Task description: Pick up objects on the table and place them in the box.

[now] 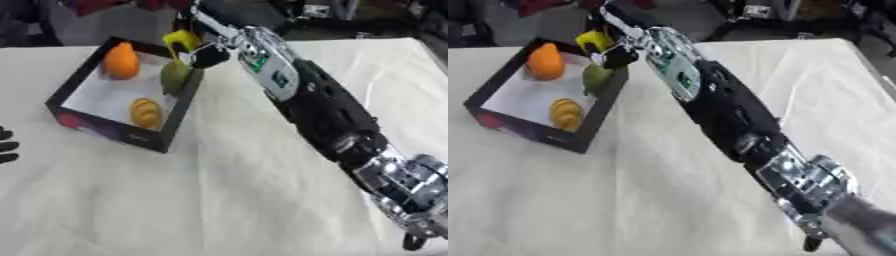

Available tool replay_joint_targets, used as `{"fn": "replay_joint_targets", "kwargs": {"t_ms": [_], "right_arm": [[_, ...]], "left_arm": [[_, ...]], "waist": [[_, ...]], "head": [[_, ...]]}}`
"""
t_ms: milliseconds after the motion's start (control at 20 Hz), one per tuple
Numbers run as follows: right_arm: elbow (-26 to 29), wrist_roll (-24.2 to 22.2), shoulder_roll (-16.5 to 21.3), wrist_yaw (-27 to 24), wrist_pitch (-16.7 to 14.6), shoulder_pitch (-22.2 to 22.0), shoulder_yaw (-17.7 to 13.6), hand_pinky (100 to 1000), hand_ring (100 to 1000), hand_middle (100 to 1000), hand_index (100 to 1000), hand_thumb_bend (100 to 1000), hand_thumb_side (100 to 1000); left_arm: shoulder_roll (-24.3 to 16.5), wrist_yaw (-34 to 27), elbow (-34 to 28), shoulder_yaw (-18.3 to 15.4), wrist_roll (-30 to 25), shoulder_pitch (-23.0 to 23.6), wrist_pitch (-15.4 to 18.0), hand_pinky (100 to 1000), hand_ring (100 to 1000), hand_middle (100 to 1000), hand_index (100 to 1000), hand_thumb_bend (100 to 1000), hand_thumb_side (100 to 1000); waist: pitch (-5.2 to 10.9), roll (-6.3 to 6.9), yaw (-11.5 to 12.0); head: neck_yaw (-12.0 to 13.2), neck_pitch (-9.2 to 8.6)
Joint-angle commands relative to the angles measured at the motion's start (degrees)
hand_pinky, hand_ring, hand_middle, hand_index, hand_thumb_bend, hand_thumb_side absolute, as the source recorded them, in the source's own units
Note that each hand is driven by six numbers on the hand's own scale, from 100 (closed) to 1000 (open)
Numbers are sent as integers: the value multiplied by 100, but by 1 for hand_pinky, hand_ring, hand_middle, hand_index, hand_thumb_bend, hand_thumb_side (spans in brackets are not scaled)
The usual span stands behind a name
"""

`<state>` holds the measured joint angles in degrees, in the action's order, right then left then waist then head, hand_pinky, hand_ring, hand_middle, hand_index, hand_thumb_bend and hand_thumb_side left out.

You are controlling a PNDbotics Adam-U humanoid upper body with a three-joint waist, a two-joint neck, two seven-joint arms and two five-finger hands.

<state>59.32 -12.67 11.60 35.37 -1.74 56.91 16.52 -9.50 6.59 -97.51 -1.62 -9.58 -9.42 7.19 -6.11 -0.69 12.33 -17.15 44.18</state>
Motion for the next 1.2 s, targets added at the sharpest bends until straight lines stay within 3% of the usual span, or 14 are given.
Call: {"fn": "replay_joint_targets", "kwargs": {"t_ms": [50, 250, 300, 450, 550, 700, 900, 1050, 1200], "right_arm": [[-603, -38, -311, 163, -241, 293, -214, 601, 463, 393, 528, 100, 113], [-865, 13, -395, 346, -464, 344, -325, 601, 463, 393, 528, 100, 113], [-889, 23, -401, 366, -487, 348, -333, 669, 677, 673, 828, 329, 494], [-1099, 72, -632, 559, -340, 534, -423, 697, 757, 783, 914, 483, 671], [-1086, 231, -712, 741, -164, 561, -520, 708, 780, 812, 934, 530, 727], [-954, 503, -747, 935, -21, 523, -508, 719, 799, 836, 947, 537, 743], [-594, 832, -614, 736, -9, 365, -527, 700, 776, 817, 933, 440, 637], [-157, 887, -400, 459, -190, 70, -526, 684, 761, 792, 919, 313, 566], [289, 1034, -106, 183, -454, -342, -559, 670, 736, 747, 907, 264, 557]], "left_arm": [[-30, -34, -89, 52, -75, -105, 19, 739, 739, 726, 822, 411, 908], [-27, -40, -88, 56, -89, -111, 20, 739, 739, 726, 822, 411, 908], [-27, -41, -89, 57, -91, -113, 20, 739, 739, 726, 823, 410, 908], [-15, -58, -98, 153, -173, -197, 33, 739, 739, 726, 822, 410, 909], [-12, -65, -96, 174, -204, -213, 35, 739, 740, 726, 823, 410, 909], [-11, -68, -96, 177, -222, -216, 37, 739, 740, 726, 823, 410, 909], [-15, -69, -96, 127, -181, -196, 30, 738, 741, 726, 822, 409, 909], [-41, -58, -82, 58, -96, -158, 2, 737, 739, 724, 822, 407, 908], [-96, -50, -79, -38, 52, -120, -35, 735, 742, 731, 840, 407, 905]], "waist": [[42, 93, 32], [36, 95, 44], [35, 96, 46], [-34, 94, 226], [-42, 90, 245], [-40, 88, 234], [-25, 78, 149], [8, 38, 14], [43, -25, -169]], "head": [[-117, -6], [-131, -6], [-134, -6], [-271, -6], [-288, -6], [-273, -6], [-143, -6], [50, -6], [311, -6]]}}
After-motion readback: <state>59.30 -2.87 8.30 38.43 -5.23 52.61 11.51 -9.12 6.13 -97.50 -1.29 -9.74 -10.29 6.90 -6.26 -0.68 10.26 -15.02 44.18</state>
